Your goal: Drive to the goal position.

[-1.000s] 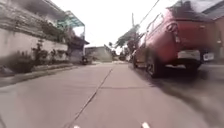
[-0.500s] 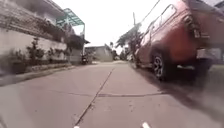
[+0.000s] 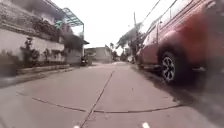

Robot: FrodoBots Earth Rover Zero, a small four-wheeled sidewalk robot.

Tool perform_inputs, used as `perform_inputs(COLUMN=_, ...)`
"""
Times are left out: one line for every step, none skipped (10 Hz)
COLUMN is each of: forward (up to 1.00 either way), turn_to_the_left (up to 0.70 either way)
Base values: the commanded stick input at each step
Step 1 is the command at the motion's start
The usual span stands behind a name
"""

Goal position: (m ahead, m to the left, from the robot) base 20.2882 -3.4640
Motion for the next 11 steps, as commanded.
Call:
perform_inputs(forward=0.85, turn_to_the_left=0.01)
perform_inputs(forward=0.85, turn_to_the_left=0.01)
perform_inputs(forward=0.85, turn_to_the_left=0.01)
perform_inputs(forward=0.85, turn_to_the_left=0.01)
perform_inputs(forward=0.85, turn_to_the_left=0.01)
perform_inputs(forward=0.85, turn_to_the_left=0.01)
perform_inputs(forward=0.85, turn_to_the_left=0.01)
perform_inputs(forward=0.85, turn_to_the_left=0.01)
perform_inputs(forward=0.85, turn_to_the_left=0.01)
perform_inputs(forward=0.85, turn_to_the_left=0.01)
perform_inputs(forward=0.85, turn_to_the_left=0.01)
